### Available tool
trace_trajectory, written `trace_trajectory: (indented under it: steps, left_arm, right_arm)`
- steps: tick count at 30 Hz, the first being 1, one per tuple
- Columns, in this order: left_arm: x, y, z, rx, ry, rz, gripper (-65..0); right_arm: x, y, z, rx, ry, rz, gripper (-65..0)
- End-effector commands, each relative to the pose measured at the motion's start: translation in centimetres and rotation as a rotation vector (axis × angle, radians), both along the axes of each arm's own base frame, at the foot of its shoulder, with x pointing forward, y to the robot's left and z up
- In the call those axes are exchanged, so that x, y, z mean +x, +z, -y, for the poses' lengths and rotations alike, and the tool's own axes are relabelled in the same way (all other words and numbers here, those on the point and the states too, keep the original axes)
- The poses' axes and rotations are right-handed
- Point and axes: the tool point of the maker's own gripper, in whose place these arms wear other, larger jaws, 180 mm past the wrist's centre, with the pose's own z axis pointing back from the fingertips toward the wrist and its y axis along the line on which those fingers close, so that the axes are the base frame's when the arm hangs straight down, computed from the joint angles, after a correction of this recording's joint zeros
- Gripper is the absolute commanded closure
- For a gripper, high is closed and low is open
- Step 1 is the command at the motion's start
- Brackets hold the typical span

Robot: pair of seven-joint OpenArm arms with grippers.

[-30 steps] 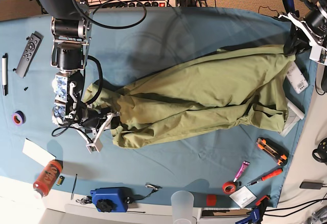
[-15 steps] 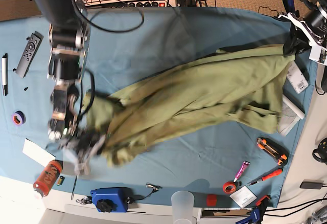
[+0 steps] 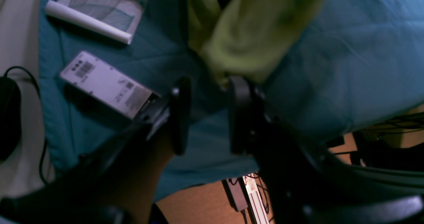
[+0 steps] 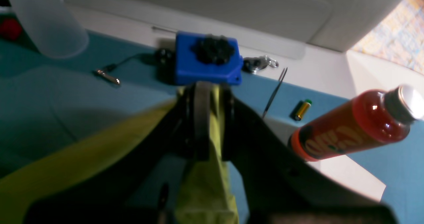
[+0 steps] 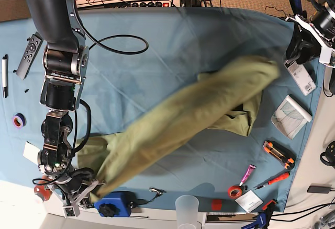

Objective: Layout the t-shirt on the table in an organized manner, then fold the t-shirt properly
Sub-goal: 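Release the shirt with the right gripper and grasp its hem again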

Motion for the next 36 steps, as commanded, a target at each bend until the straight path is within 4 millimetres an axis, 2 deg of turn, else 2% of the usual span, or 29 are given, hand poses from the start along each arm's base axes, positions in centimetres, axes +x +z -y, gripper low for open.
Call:
trace_trajectory:
  steps: [1,5,9,11,14,17,22,24,28,32,36]
  left_arm:
    - [0.2,1.0,0.2,0.001,-0.014,0.039,-20.7]
    - [0.2,1.0,0.2,0.001,-0.014,0.038,-20.7]
    - [0.2,1.0,0.2,0.001,-0.014,0.038,-20.7]
    - [0.2,1.0,0.2,0.001,-0.014,0.039,-20.7]
    - [0.2,1.0,0.2,0.001,-0.013,0.038,-20.7]
    - [0.2,1.0,0.2,0.001,-0.014,0.038,-20.7]
    - [0.2,1.0,0.2,0.001,-0.013,0.039,-20.7]
    - [0.2,1.0,0.2,0.001,-0.013,0.039,-20.7]
    - [0.5,1.3,0.2,-0.006,-0.011,0.060,-20.7]
    - [0.8,1.6,0.3,-0.010,-0.008,0.078,-20.7]
    - [0.8,1.6,0.4,-0.022,-0.001,0.080,-20.7]
  right_arm:
    - [1.0,3.8,0.5,0.001,-0.011,0.096,-6.1]
    - [1.1,4.2,0.9,0.009,-0.040,0.115,-6.1]
    - [0.8,3.2,0.0,-0.011,0.020,0.064,-7.0]
    - [0.2,1.9,-0.4,-0.031,0.055,-0.017,-12.0]
    - [-1.6,-1.1,-0.6,-0.046,0.105,-0.208,-19.1]
    - [-3.5,-2.8,1.3,-0.028,0.091,-0.326,-19.1]
    - [-6.2,-4.1,7.9,-0.040,0.010,-0.375,-19.1]
    - [-7.9,-5.2,9.5,-0.050,0.031,-0.409,-19.1]
    - [-10.6,-8.2,10.1,-0.052,0.100,-0.466,-19.1]
    - [-10.5,-9.2,9.1,-0.026,0.131,-0.369,-19.1]
    - [-9.9,-9.6,9.5,-0.141,0.128,-0.344,-19.1]
